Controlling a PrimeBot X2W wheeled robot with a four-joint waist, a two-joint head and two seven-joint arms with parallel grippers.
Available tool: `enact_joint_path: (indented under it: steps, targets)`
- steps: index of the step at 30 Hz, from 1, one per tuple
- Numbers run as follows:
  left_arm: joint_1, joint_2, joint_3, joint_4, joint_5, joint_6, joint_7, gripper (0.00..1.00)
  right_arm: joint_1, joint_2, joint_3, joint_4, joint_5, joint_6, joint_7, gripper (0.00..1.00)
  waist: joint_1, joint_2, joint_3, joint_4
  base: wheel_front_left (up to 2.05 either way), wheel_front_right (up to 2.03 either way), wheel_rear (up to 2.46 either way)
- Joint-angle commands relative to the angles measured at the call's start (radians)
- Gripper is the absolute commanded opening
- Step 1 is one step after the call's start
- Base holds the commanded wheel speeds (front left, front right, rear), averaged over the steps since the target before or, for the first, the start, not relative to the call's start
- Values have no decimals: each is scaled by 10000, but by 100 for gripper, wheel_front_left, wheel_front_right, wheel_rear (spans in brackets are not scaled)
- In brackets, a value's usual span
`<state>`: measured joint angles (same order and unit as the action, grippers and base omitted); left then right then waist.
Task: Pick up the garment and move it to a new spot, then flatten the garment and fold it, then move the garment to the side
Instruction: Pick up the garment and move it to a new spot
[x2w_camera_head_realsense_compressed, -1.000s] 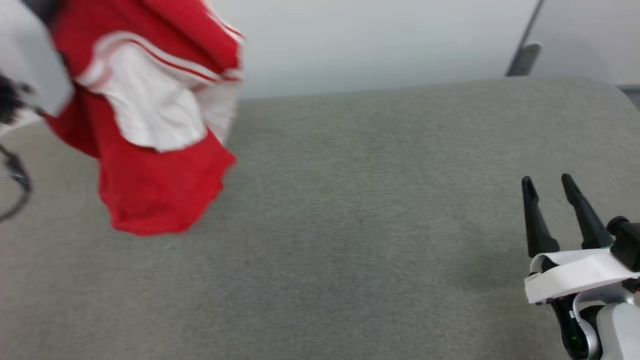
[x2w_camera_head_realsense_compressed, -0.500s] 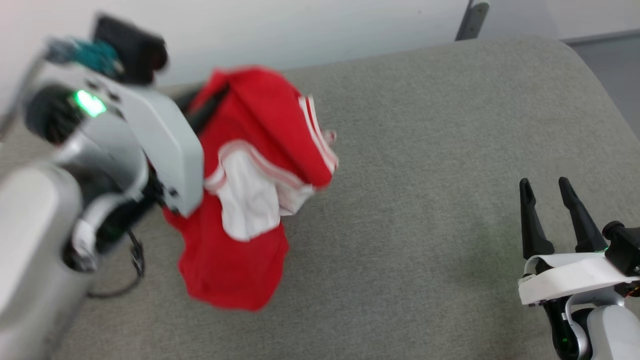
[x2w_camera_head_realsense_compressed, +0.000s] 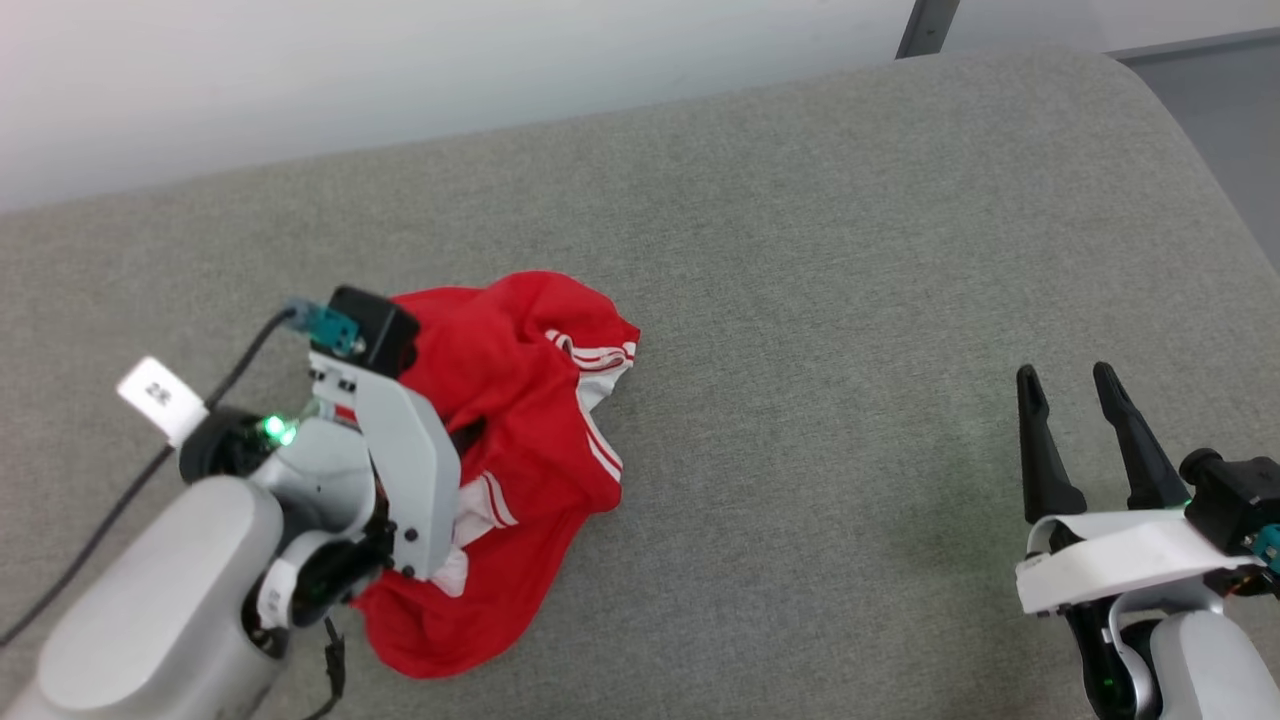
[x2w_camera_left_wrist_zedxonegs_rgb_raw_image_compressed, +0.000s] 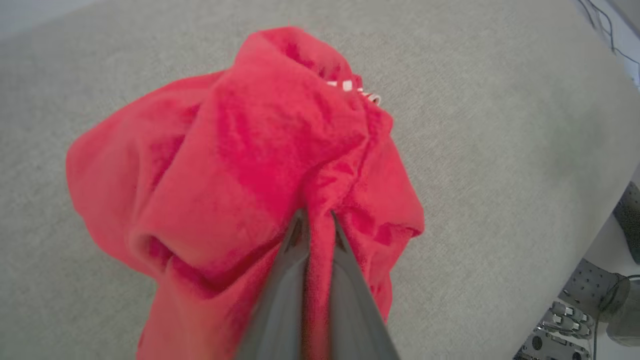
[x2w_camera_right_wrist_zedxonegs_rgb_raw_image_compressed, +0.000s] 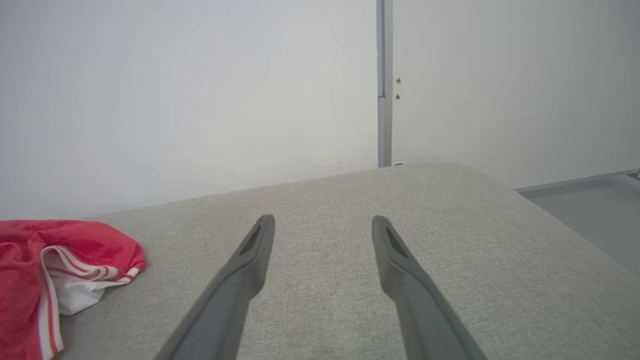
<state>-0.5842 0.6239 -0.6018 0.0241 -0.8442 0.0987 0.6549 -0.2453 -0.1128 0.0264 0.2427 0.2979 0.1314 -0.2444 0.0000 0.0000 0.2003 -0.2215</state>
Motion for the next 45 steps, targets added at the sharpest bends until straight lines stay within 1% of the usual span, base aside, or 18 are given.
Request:
enact_joint_path:
  steps: [1,7,10,11,12,13,14,15,22,27,32,39,42,43,45]
  targets:
    - [183,-101,-50,198,-64,-80,-67,0,-125,3,29,12,36,-14,-41,100,0,0,7,20,0,0,0]
    - [137,-286,-288,1216,-96,-345,-75,0,-231,-25,142,113,38,-14,-94,100,0,0,-54,91,0,0,0]
    - [26,-348,-439,1554,30,-483,-91,25,-216,-56,200,177,40,-14,-96,100,0,0,-156,151,0,0,0]
    - [-21,-370,-448,1611,27,-545,-125,36,-238,-67,240,195,56,-14,-97,100,0,0,-195,171,0,0,0]
    - [-70,-393,-437,1640,13,-566,-157,46,-270,-85,283,213,74,-14,-97,100,0,0,-230,190,0,0,0]
    - [-94,-379,-422,1654,7,-606,-190,70,-307,-105,327,231,82,-14,-93,100,0,0,-267,203,0,0,0]
    - [-123,-385,-415,1635,20,-667,-259,76,-328,-135,337,246,82,-14,-91,100,0,0,-310,245,0,0,0]
    - [-130,-386,-397,1621,7,-702,-306,100,-338,-154,359,265,90,-14,-89,100,0,0,-355,280,0,0,0]
    - [22,-212,-101,1354,-166,-791,-760,100,-217,-294,463,339,135,-14,-34,100,0,0,-819,617,0,0,0]
    - [315,72,254,884,-227,-676,-1268,100,-52,-402,490,335,175,-14,48,100,0,0,-1203,884,0,0,0]
    - [811,498,787,398,-198,-617,-2178,100,89,-526,449,333,222,-14,148,100,0,0,-1603,1192,0,0,0]
    - [1877,1097,1731,-166,-231,-274,-3657,100,358,-609,293,269,234,-14,300,100,0,0,-2056,1646,0,0,0]
    - [2474,1270,2107,-402,-256,-138,-4379,100,493,-631,246,257,251,-14,329,100,0,0,-2197,1840,0,0,0]
    - [2474,1270,2107,-402,-256,-138,-4379,100,493,-631,246,257,251,-14,329,100,0,0,-2197,1840,0,0,0]
    - [2898,1368,2354,-543,-272,-103,-4867,100,609,-660,226,280,264,-14,334,100,0,0,-2292,1974,0,0,0]
